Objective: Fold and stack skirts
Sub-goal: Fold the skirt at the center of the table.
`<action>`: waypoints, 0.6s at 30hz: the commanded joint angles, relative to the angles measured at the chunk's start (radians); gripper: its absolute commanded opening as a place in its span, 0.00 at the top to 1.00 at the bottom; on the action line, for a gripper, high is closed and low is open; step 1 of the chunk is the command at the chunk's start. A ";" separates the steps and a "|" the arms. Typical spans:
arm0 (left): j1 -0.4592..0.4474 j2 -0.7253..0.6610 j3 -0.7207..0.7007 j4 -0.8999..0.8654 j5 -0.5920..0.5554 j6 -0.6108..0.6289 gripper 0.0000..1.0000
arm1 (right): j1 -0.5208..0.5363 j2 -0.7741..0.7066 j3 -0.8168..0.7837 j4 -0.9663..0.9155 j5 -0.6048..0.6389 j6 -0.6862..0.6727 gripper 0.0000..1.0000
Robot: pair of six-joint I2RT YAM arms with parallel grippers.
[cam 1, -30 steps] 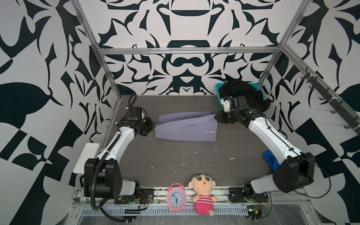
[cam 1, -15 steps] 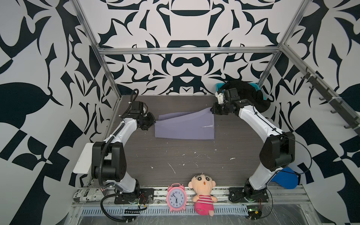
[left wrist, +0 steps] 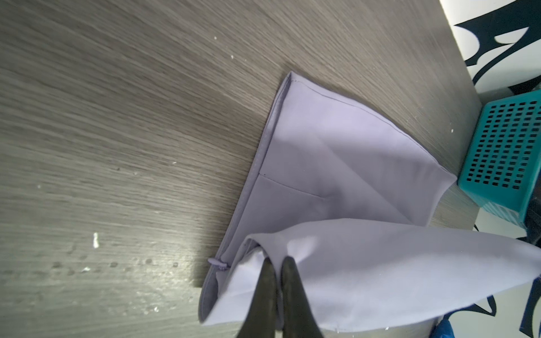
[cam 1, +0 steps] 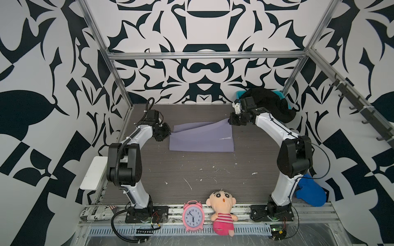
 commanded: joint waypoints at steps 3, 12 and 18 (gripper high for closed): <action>0.006 0.039 0.043 -0.012 -0.024 0.018 1.00 | -0.004 0.018 0.041 0.047 0.030 -0.017 1.00; 0.007 0.110 0.094 -0.021 -0.044 0.028 1.00 | -0.004 0.105 0.108 0.043 0.048 -0.015 1.00; 0.007 0.139 0.136 -0.033 -0.042 0.034 0.98 | -0.006 0.125 0.140 0.025 0.075 -0.012 1.00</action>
